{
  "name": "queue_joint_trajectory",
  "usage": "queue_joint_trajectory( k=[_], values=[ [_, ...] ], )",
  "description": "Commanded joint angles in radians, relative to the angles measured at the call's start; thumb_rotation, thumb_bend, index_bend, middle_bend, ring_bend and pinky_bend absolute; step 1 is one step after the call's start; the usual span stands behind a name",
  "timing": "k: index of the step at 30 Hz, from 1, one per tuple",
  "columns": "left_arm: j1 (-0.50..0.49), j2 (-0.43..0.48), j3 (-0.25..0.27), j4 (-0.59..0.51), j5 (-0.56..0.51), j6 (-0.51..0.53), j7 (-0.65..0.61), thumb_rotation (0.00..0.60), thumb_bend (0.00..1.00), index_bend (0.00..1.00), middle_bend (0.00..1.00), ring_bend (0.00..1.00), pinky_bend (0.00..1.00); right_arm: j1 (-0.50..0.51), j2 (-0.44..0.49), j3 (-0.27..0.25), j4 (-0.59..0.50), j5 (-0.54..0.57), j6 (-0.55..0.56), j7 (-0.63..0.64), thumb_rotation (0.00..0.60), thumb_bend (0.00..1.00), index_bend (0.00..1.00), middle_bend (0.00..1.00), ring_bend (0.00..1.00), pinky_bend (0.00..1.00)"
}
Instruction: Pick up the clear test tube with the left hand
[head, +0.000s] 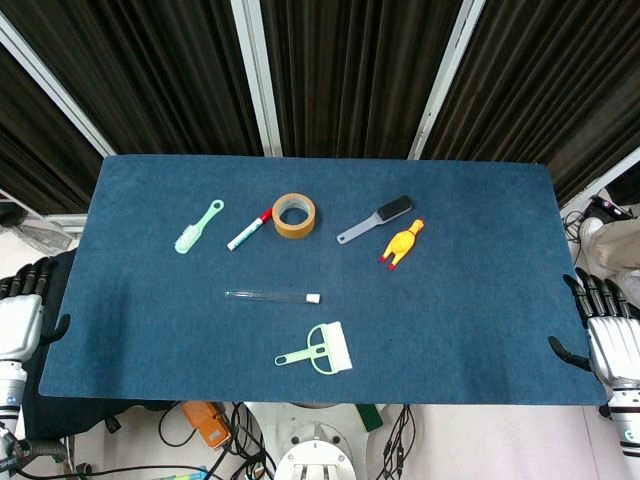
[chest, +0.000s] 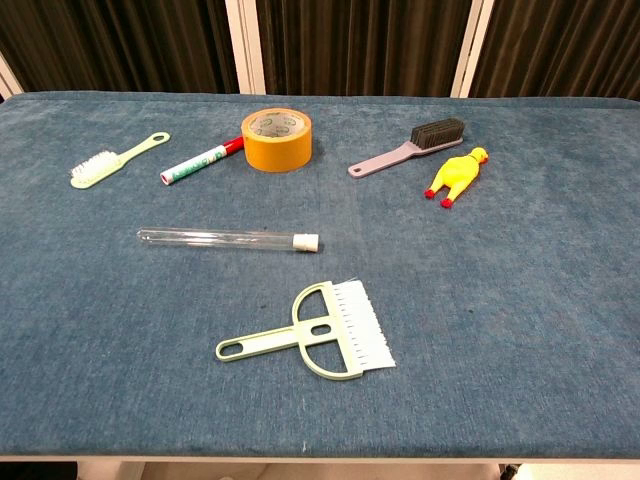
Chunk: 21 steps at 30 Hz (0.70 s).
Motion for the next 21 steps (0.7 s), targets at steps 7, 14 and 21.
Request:
queue_joint_trajectory(
  k=[7,14,21],
  values=[
    [-0.001,0.000,0.003,0.000,0.004,-0.003,-0.006,0.600,0.31,0.04,0.00,0.00,0.13,0.000,0.002,-0.001,-0.001,0.000,-0.002,0.000,0.600,0.36,0.06,0.01,0.00,0.00],
    [-0.005,-0.006,0.012,-0.020,0.022,-0.014,-0.026,0.600,0.25,0.04,0.00,0.00,0.13,0.001,0.001,0.007,-0.010,0.018,-0.007,0.010,0.600,0.36,0.06,0.01,0.00,0.00],
    [-0.049,-0.057,0.042,-0.123,0.068,-0.073,0.040,0.600,0.22,0.04,0.02,0.00,0.13,0.001,0.002,0.006,-0.011,0.023,-0.014,0.003,0.600,0.36,0.06,0.01,0.00,0.00]
  ],
)
